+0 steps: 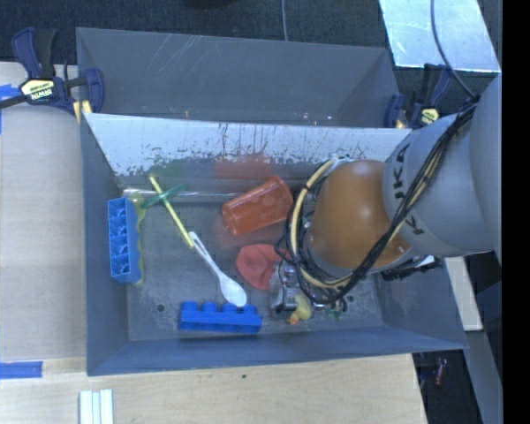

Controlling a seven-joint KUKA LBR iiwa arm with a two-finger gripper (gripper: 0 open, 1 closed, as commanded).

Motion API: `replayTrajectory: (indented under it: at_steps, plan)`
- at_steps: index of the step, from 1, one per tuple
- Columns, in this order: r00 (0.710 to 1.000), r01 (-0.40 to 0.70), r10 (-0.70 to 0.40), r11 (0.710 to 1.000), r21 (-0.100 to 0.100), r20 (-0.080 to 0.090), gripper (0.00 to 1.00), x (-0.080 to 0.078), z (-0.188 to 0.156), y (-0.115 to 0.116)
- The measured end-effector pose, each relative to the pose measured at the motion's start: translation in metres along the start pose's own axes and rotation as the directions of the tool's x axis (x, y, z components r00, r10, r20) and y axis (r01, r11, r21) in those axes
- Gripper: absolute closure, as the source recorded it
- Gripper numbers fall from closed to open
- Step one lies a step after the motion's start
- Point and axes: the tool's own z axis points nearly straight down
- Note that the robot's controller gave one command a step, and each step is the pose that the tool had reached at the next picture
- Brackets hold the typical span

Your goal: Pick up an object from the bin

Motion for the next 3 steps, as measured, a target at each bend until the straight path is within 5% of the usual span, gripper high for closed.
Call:
replayTrajectory:
  at_steps: [1, 2, 3]
  plan:
    - [0.992, 0.126, -0.126, 0.992, 0.000, 0.004, 1.00, -0.024, -0.074, -0.019]
    - [0.994, 0.110, -0.110, 0.994, -0.001, 0.000, 1.00, -0.015, -0.049, -0.016]
    - [0.989, 0.146, -0.146, 0.989, 0.002, 0.013, 1.00, -0.016, 0.006, -0.008]
